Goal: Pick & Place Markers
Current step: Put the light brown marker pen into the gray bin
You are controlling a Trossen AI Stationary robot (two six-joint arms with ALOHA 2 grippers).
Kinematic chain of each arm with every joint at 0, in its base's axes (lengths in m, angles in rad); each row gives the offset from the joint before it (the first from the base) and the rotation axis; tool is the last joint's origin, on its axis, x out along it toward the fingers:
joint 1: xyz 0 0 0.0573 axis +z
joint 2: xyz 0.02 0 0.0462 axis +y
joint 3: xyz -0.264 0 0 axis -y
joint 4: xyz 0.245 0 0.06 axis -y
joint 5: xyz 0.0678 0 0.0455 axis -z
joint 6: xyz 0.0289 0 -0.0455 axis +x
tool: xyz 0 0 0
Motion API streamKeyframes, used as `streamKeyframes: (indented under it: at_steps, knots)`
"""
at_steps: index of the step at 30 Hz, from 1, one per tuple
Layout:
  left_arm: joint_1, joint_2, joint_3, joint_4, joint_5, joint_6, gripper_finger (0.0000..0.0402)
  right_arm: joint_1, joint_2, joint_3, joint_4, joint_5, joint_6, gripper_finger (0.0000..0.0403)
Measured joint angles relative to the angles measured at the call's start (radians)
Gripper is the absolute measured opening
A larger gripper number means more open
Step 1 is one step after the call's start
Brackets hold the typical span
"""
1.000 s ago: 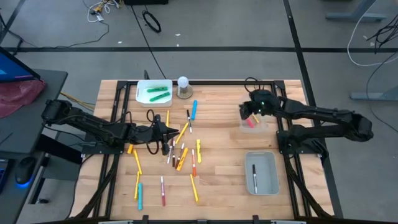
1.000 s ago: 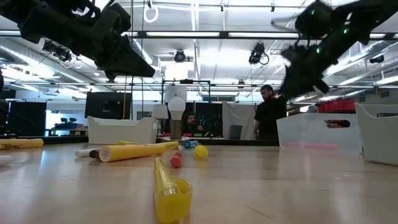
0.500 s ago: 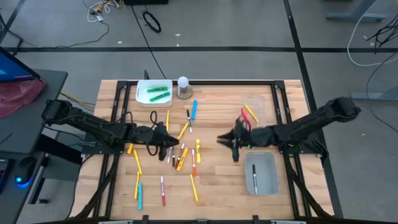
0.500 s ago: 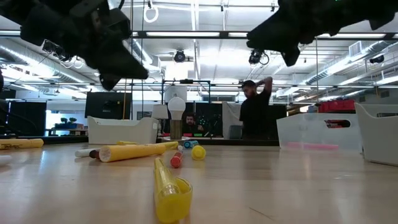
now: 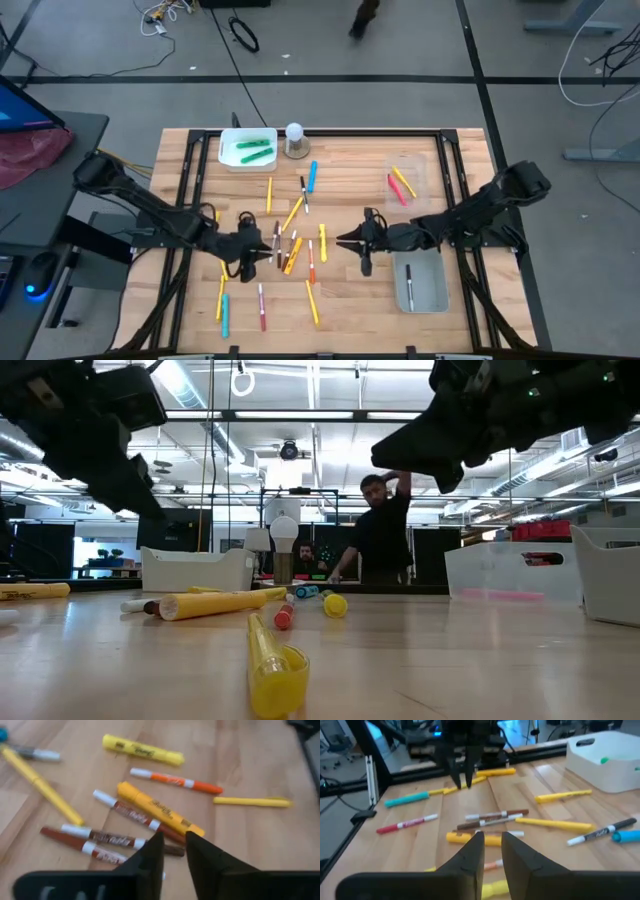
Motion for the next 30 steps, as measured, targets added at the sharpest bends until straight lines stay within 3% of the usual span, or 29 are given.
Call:
streamKeyframes:
  at_steps: [7, 10, 16, 22, 30]
  knots:
    - [-0.011, 0.135, 0.000, -0.001, -0.049, -0.093, 0.0196, -0.018, 0.003, 0.000, 0.027, 0.000, -0.021, 0.0063]
    - [-0.011, 0.198, 0.000, 0.002, -0.087, -0.151, 0.0219, -0.018, 0.003, 0.000, 0.026, 0.000, -0.022, 0.0063]
    - [-0.011, 0.290, 0.000, 0.008, -0.209, -0.309, 0.0210, -0.018, 0.003, 0.000, 0.023, 0.000, -0.022, 0.0064]
    - [-0.011, 0.345, 0.000, 0.013, -0.282, -0.372, 0.0193, -0.018, 0.003, 0.000, 0.022, 0.000, -0.025, 0.0064]
    - [-0.011, 0.381, 0.003, -0.012, -0.276, -0.396, 0.0174, -0.018, 0.003, 0.000, 0.021, 0.000, -0.024, 0.0061]
